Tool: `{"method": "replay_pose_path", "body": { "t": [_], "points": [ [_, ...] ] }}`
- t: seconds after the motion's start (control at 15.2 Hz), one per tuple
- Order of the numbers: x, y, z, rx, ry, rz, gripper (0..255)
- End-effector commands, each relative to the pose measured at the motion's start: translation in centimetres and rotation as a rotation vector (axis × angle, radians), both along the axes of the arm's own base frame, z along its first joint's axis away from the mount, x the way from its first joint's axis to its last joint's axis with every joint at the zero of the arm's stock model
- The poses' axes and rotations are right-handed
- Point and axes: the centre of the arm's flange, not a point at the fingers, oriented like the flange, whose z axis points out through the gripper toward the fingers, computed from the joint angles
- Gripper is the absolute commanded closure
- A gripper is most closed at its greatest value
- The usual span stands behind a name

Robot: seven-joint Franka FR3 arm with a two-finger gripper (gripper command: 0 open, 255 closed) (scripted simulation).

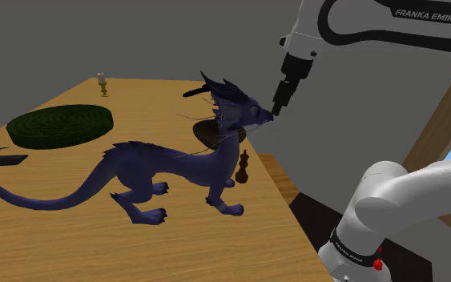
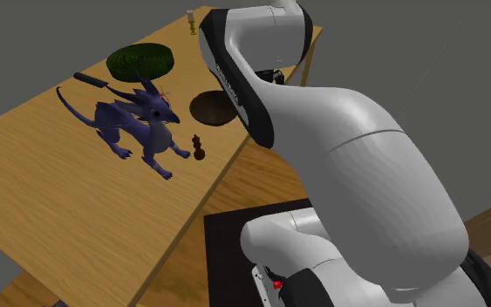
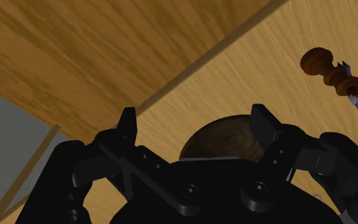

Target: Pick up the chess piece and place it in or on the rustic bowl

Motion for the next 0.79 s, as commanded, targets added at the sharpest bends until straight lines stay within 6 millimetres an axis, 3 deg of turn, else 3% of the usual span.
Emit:
{"method": "replay_pose_path", "body": {
  "t": [0.0, 0.73],
  "points": [
    [0.0, 0.0, 0.0, 0.0, 0.0, 0.0, 0],
    [3.1, 13.4, -4.5, 0.018, 0.223, 0.004, 0]
  ]
}}
